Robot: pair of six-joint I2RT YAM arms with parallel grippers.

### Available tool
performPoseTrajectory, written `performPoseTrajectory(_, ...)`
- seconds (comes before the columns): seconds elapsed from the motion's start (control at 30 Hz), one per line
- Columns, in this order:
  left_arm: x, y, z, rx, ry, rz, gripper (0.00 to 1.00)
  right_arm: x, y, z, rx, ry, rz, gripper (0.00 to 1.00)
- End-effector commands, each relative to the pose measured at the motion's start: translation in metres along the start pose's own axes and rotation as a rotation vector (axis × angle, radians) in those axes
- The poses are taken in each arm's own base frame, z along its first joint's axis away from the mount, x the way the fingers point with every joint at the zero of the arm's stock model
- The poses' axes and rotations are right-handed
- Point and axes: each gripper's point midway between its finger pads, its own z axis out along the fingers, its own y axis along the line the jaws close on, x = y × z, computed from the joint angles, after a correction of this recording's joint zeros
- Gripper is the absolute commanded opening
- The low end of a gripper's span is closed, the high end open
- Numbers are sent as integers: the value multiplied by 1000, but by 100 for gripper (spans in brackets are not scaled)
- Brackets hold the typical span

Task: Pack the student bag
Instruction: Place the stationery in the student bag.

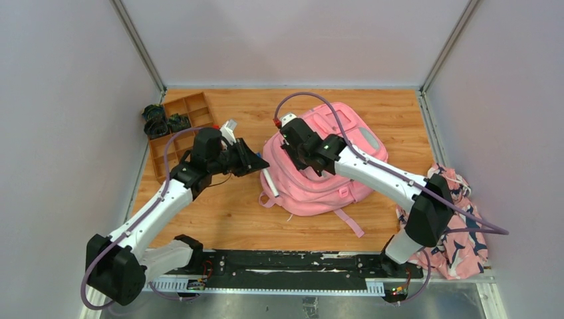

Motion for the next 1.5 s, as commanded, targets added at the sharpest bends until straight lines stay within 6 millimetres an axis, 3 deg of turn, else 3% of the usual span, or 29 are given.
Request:
performPoseTrajectory(0.0, -7, -9, 6, 44, -13, -30, 0, -22, -19, -23, 73, -76, 11, 0)
performPoseTrajectory(0.2, -24, -35, 27, 157, -9, -94, 0, -42, -13, -48, -7, -139, 14, 0)
performPoseTrajectory(0.27, -28, -34, 41, 163, 5, -118, 0, -47, -12, -53, -33, -154, 30, 0)
performPoseTrajectory(0.53, -44, -59, 64, 202, -13, -134, 0, -50, -6, -60, -101, -165, 76, 0)
performPoseTrajectory(0.87, -39, -60, 106, 180, 22, -188, 0, -54, 0, -67, -180, -187, 126, 0)
performPoseTrajectory(1.3, -23, -29, 108, 129, -26, -244, 0, -56, -23, -80, -192, -217, 202, 0)
performPoseTrajectory(1.47, -23, -31, 100, 139, -43, -196, 0, -52, -28, -79, -196, -209, 212, 0)
